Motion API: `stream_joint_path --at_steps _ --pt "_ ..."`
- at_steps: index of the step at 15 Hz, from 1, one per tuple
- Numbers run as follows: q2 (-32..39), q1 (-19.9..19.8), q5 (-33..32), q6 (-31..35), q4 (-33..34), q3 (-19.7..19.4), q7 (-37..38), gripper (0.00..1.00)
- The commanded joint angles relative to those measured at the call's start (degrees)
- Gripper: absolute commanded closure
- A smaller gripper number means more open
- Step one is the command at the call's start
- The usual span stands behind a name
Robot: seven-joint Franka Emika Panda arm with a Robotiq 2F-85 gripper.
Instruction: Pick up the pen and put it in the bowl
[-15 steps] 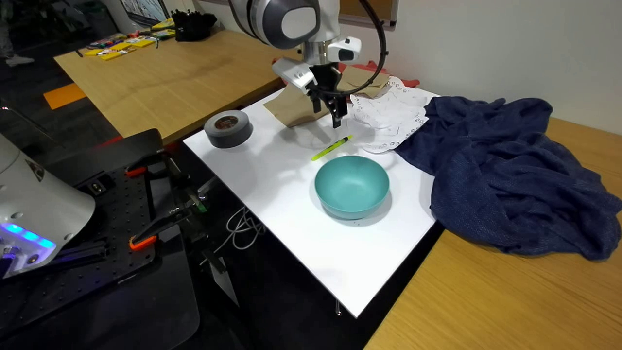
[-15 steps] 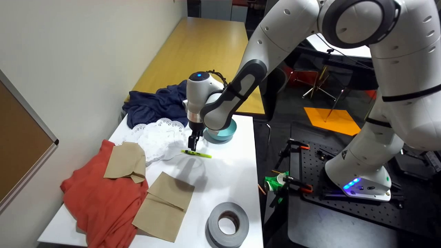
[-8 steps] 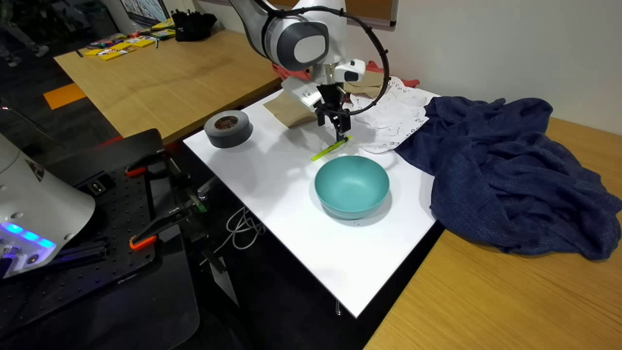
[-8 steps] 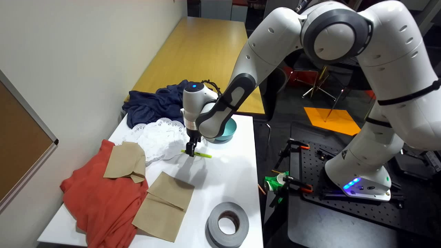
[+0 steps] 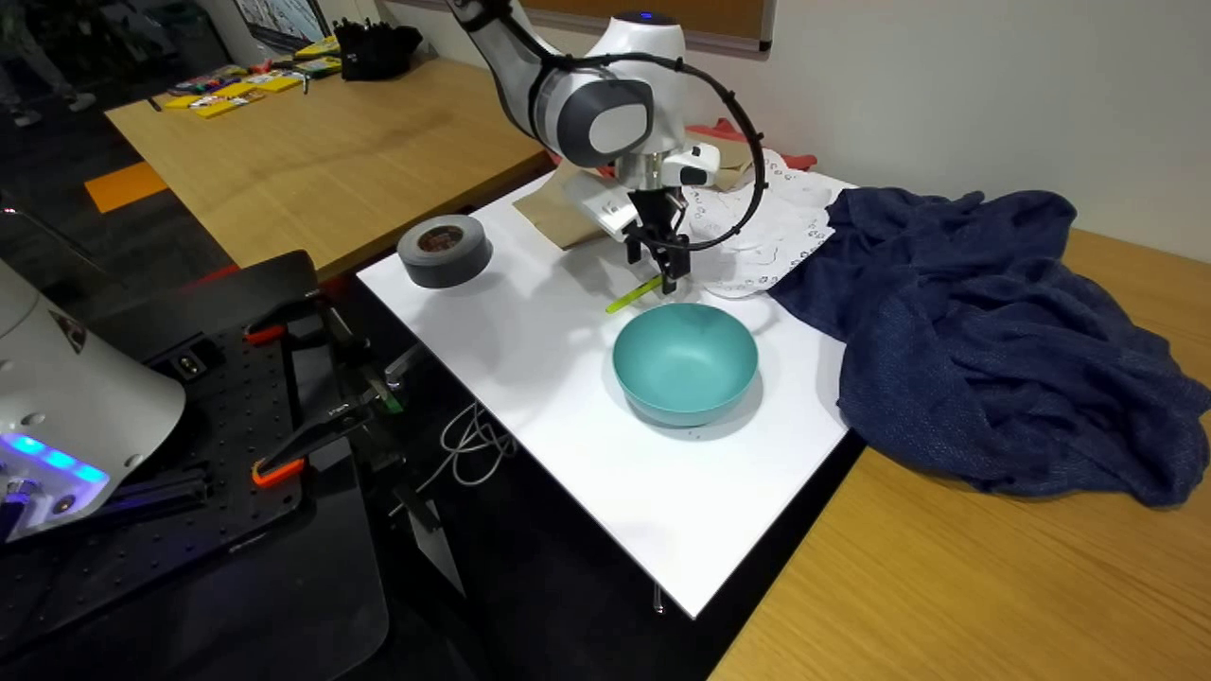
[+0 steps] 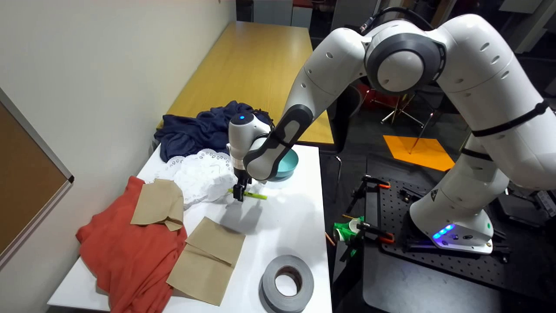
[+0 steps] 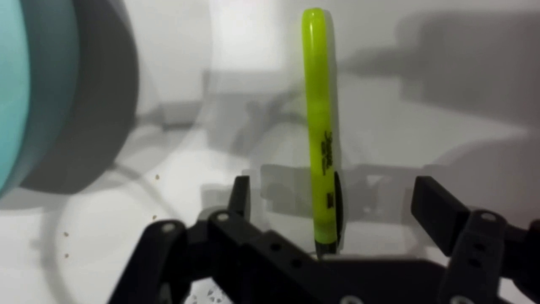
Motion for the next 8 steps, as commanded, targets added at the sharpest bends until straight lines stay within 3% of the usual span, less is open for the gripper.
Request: stream_joint_path --at_steps 1,8 --pt "1.5 -0.3 1.2 -1.7 2.7 0.0 -0.7 0.32" --pt "2.0 -0.8 1.6 -1.3 3.6 0.2 -0.7 0.86"
